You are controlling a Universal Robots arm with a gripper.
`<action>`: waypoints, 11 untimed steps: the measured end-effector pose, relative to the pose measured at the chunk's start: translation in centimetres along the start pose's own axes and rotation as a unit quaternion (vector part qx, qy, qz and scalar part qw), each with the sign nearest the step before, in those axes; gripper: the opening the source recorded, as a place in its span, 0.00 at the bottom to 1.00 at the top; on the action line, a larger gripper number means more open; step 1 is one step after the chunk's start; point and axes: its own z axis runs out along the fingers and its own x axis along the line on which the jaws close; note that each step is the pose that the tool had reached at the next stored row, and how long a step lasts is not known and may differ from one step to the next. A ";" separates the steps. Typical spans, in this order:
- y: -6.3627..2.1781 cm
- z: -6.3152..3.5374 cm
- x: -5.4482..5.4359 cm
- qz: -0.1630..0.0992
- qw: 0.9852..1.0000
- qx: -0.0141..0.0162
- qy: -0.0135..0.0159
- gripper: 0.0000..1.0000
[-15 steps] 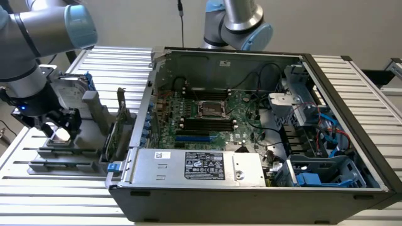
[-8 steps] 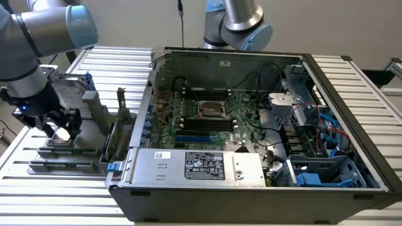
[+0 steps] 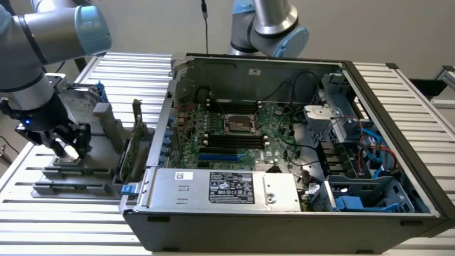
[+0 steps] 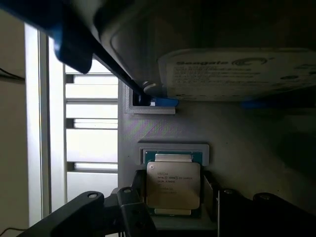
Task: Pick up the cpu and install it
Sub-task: 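Pick up the cpu and move it towards the insertion slot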
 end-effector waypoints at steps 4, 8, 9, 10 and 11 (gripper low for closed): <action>0.01 -0.06 0.0 0.000 1.000 0.000 0.000 0.55; 0.02 -0.53 0.0 0.000 1.000 0.000 0.001 0.55; 0.03 -0.74 0.0 0.000 1.000 0.000 0.001 0.55; 0.04 -1.04 0.0 0.000 1.000 0.000 0.001 0.55; 0.05 -1.42 0.1 0.000 1.000 0.000 0.001 0.55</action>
